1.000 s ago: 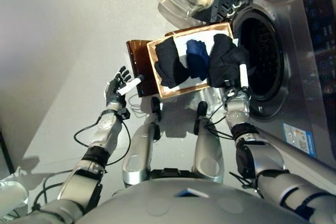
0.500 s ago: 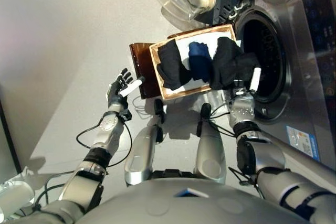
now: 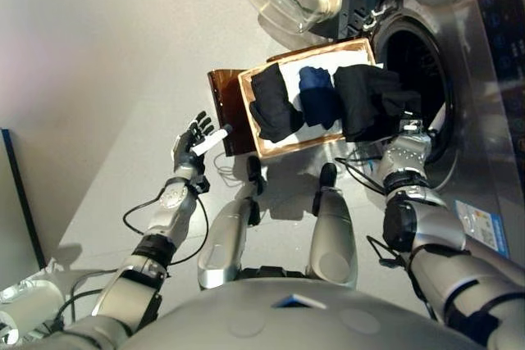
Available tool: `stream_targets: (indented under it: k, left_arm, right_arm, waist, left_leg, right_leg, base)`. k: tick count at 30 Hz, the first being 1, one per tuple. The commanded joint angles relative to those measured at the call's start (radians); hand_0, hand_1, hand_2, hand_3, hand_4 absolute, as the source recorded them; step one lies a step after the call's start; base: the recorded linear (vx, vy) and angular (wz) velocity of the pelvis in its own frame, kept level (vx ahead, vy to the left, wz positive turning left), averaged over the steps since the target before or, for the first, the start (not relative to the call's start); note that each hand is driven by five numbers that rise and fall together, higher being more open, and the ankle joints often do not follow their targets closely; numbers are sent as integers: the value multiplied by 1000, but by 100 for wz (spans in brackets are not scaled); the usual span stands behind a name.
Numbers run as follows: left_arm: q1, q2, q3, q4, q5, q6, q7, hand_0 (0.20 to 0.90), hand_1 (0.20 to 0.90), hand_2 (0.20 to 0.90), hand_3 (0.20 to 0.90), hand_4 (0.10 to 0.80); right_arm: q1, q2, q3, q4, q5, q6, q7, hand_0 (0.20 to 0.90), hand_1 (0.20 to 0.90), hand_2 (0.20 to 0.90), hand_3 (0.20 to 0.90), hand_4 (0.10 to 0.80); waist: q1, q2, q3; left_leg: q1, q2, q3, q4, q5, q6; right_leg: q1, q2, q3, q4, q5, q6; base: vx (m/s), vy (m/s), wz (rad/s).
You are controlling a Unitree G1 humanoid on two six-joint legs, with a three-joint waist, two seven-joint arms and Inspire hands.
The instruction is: Pick up the clothes and place them into the washing machine
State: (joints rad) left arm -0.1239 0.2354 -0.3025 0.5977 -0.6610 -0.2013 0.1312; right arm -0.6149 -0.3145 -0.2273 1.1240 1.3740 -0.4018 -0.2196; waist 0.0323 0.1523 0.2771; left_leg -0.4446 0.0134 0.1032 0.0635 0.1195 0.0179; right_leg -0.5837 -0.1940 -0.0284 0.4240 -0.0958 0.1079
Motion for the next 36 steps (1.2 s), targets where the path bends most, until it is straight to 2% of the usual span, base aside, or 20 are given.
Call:
stream_targets:
  k: [1,5,8,9,15,20,21,22,30,36]
  left_arm:
    - [-34,50,18,-54,26,-77,-2,900,900,900,900,800]
    - [-22,59,47,-60,48,-83,-8,900,900,900,900,800]
    - [-16,66,73,-66,70,-86,-12,900,900,900,900,800]
    - [-14,67,79,-65,77,-88,-12,900,900,900,900,800]
    - [-18,73,103,-65,105,-89,-9,900,900,900,900,800]
    - [-19,77,110,-82,118,-95,-18,900,900,900,900,800]
    - [-18,79,112,-87,120,-95,-18,900,900,900,900,800]
    - [-19,80,113,-87,122,-95,-18,900,900,900,900,800]
    - [-13,93,115,-125,124,-91,-17,900,900,900,900,800]
    - [1,108,123,-179,115,-87,-24,900,900,900,900,800]
  right_arm:
    - [-3,-121,65,-56,-211,24,28,200,200,200,200,300]
    - [71,-136,212,-118,-450,97,63,200,200,200,200,300]
    - [105,-174,346,-188,-721,142,72,200,200,200,200,300]
    - [110,-181,348,-191,-742,143,54,200,200,200,200,300]
    - [51,-259,461,-141,-1170,225,-33,200,200,200,200,300]
    - [-6,-290,532,-112,-1337,260,-42,200,200,200,200,300]
    - [-17,-295,537,-105,-1360,265,-49,851,851,851,851,765]
    - [-30,-298,547,-97,-1382,271,-49,900,900,900,900,800]
    - [-138,-303,616,-31,-1496,316,-65,900,900,900,900,800]
    - [-197,-291,649,44,-1532,342,-57,900,900,900,900,800]
  waist:
    - [-3,-23,-9]
    - [-9,-37,-2]
    - [-10,-52,-1]
    - [-11,-54,-1]
    - [2,-54,-4]
    - [12,-55,-3]
    - [13,-55,-2]
    - [14,-56,-2]
    - [25,-55,7]
    - [36,-58,19]
  left_leg:
    - [20,12,-16,137,-170,-83]
    - [16,17,-15,148,-172,-84]
    - [6,19,-18,154,-168,-85]
    - [2,19,-19,158,-168,-85]
    - [-16,17,-27,170,-168,-82]
    - [-25,15,-29,175,-169,-79]
    - [-26,14,-29,175,-169,-79]
    - [-29,14,-28,176,-169,-79]
    - [-63,12,-23,192,-169,-75]
    - [-123,19,-29,269,-191,-74]
  right_leg:
    - [56,-24,15,-127,95,24]
    - [54,-20,12,-119,93,21]
    - [48,-17,12,-117,98,18]
    - [46,-17,12,-116,98,18]
    - [37,-20,6,-114,103,20]
    - [30,-20,7,-113,106,21]
    - [28,-20,6,-114,106,20]
    - [25,-20,7,-113,107,20]
    - [-12,-16,13,-107,116,19]
    - [-53,-14,9,-47,92,10]
  base:
    - [-14,-24,-4]
    - [-8,-23,-1]
    - [-14,-38,1]
    - [-9,-33,1]
    - [-2,-2,2]
    - [-7,3,2]
    - [0,0,0]
    - [0,0,0]
    - [-18,12,0]
    - [-33,-2,2]
